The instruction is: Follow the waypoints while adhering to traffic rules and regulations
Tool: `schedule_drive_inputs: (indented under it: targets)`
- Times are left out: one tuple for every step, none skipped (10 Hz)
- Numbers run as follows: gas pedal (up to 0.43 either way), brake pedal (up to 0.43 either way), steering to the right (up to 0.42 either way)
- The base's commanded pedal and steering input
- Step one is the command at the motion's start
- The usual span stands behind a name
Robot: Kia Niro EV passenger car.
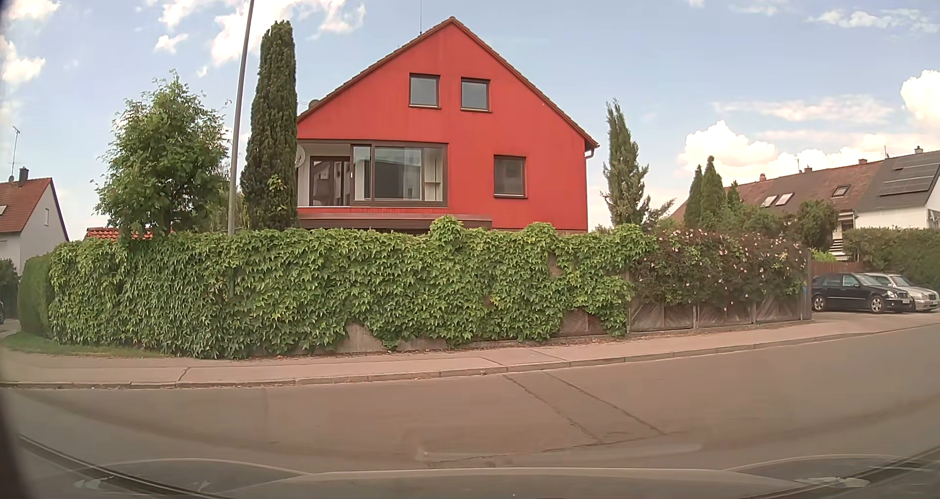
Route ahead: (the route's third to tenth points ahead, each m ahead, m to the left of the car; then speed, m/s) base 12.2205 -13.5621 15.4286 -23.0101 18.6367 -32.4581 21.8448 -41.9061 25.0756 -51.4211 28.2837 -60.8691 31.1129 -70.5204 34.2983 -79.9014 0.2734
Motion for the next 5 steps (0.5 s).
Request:
schedule_drive_inputs:
  targets:
    - [0.000, 0.384, 0.144]
    - [0.000, 0.384, 0.140]
    - [0.000, 0.396, 0.135]
    - [0.000, 0.470, 0.132]
    - [0.000, 0.506, 0.131]
